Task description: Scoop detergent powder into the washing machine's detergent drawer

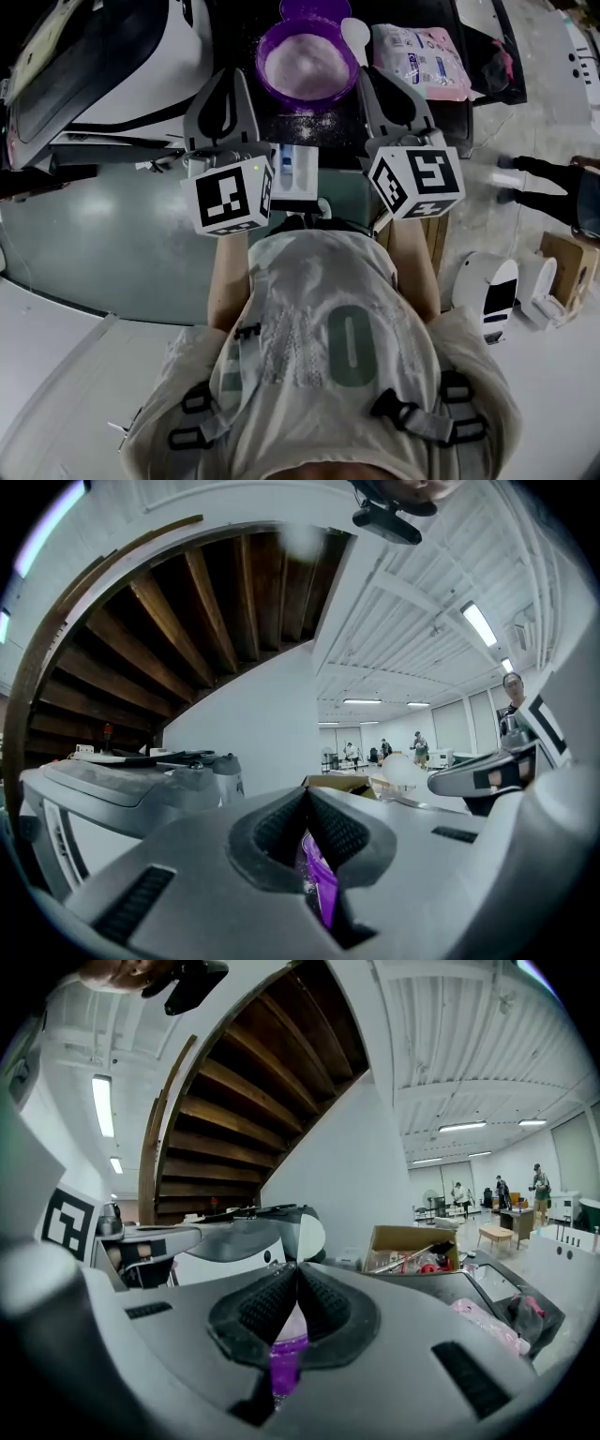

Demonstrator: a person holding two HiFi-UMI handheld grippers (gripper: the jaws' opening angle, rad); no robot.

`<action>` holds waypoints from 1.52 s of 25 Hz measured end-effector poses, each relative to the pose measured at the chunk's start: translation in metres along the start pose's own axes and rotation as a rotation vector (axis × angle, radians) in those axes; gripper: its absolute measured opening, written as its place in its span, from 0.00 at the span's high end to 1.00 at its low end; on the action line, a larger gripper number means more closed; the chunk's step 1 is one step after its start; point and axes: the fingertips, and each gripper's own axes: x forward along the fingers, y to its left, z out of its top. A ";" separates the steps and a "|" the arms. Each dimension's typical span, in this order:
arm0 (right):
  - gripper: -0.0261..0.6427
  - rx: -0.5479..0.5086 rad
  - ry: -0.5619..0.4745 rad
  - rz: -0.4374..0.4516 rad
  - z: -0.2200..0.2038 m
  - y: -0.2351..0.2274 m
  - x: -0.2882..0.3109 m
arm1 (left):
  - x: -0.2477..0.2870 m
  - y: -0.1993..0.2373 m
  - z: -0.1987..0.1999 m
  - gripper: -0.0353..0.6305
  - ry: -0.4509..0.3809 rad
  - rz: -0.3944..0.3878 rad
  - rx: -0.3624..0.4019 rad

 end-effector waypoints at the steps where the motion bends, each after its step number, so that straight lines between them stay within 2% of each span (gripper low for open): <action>1: 0.94 -0.007 0.015 0.007 -0.001 0.000 0.003 | 0.001 0.001 0.000 0.92 0.004 0.003 -0.001; 6: 0.94 -0.054 0.072 0.035 0.000 0.001 0.012 | 0.005 0.005 0.001 0.92 0.005 0.015 -0.002; 8: 0.94 -0.100 0.125 0.053 -0.001 0.002 0.016 | 0.005 0.004 0.001 0.92 0.003 0.017 0.001; 13: 0.94 -0.273 0.326 0.130 -0.008 0.005 0.028 | -0.001 0.003 0.001 0.92 0.002 0.019 0.004; 19: 0.94 -0.529 0.551 0.213 -0.018 0.002 0.052 | -0.009 0.011 -0.004 0.92 0.003 0.030 -0.001; 23: 0.94 -0.681 0.707 0.302 -0.039 0.004 0.066 | -0.016 0.015 -0.008 0.92 0.008 0.042 0.028; 27: 0.94 -0.777 0.859 0.366 -0.066 0.007 0.071 | -0.025 0.021 -0.017 0.92 0.020 0.053 0.026; 30: 0.94 -0.804 0.956 0.388 -0.082 0.010 0.072 | -0.029 0.027 -0.022 0.92 0.028 0.069 0.022; 35: 0.94 -0.768 1.044 0.398 -0.090 0.016 0.067 | -0.035 0.033 -0.030 0.92 0.039 0.082 0.006; 38: 0.94 -0.709 1.077 0.429 -0.095 0.023 0.062 | -0.036 0.034 -0.034 0.92 0.055 0.080 0.001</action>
